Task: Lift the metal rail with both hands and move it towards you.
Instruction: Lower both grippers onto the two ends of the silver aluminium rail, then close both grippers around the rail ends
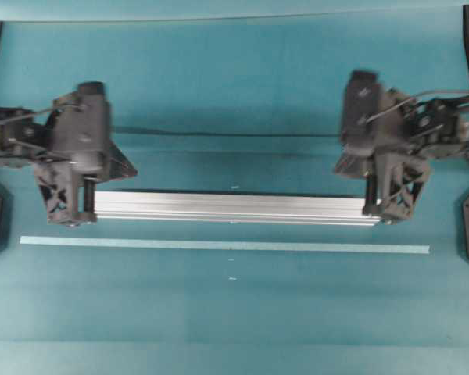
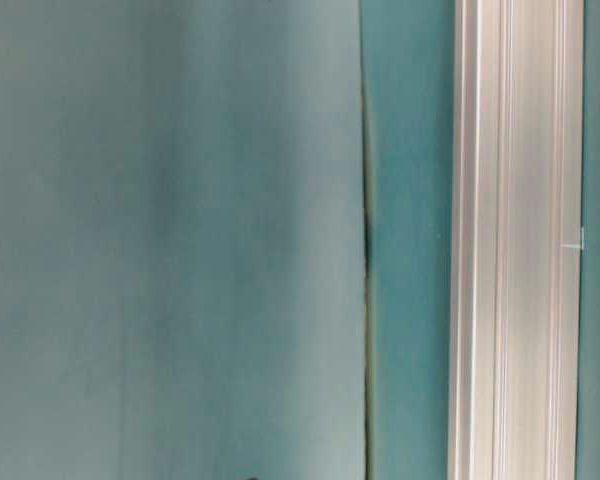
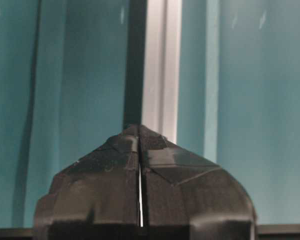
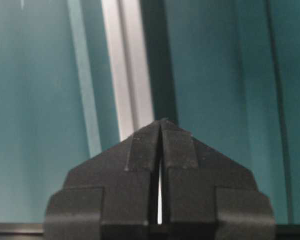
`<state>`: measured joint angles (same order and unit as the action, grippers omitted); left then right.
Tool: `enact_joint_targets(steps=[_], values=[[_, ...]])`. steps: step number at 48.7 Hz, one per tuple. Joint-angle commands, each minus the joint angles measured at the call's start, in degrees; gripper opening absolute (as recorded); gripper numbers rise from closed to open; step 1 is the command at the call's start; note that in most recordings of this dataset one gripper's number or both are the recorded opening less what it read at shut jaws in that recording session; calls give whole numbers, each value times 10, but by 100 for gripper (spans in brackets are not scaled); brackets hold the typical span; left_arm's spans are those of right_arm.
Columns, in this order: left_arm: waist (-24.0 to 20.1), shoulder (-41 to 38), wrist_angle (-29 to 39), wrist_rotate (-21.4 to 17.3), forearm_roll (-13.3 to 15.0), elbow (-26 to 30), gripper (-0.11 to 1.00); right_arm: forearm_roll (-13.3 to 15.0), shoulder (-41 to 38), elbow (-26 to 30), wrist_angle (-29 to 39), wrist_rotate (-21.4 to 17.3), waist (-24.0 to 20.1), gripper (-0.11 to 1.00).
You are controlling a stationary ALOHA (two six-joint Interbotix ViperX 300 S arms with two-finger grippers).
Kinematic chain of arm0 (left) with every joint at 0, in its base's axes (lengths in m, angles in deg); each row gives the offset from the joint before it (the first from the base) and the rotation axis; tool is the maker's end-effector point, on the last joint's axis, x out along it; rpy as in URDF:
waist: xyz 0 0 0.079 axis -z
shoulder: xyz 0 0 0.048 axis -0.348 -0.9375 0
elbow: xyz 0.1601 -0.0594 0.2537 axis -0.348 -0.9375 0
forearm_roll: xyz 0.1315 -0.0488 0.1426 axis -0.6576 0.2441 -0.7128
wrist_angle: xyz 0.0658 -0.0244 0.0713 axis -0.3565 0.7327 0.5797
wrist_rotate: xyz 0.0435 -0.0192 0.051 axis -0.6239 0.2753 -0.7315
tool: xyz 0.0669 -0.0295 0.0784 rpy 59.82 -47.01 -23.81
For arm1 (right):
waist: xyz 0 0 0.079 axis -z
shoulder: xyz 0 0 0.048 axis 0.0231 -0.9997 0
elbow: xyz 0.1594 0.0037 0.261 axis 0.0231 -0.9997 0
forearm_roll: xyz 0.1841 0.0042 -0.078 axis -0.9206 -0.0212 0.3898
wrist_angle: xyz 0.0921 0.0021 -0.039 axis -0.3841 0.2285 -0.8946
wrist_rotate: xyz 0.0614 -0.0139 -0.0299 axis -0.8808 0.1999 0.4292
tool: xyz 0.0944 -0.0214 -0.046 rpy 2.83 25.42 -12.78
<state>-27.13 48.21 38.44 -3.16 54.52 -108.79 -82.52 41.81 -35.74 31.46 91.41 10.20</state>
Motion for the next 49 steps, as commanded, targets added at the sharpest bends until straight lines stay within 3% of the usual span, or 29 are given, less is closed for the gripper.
enact_joint_targets(steps=[1,9,25,33,36,40,46,49], values=[[-4,-22,37,-1,-3,33,-5,0,-24,21,22,4,-8,-1],[-5,-61,80,-2,-3,60,-5,0,-61,32,41,4,-13,-1],[-5,-83,93,-2,-1,62,-5,1,-94,33,40,5,-13,2],[-4,-83,97,-19,-3,62,-6,1,-94,32,39,8,-14,7],[-4,-83,98,-21,-4,62,-5,0,-93,32,36,10,-14,12],[-4,-83,101,-22,-4,62,-3,0,-94,31,32,11,-14,28],[-3,-83,100,-18,-3,62,6,1,-95,25,21,11,-14,60],[-3,-83,98,-16,-3,62,17,3,-94,18,8,11,-18,77]])
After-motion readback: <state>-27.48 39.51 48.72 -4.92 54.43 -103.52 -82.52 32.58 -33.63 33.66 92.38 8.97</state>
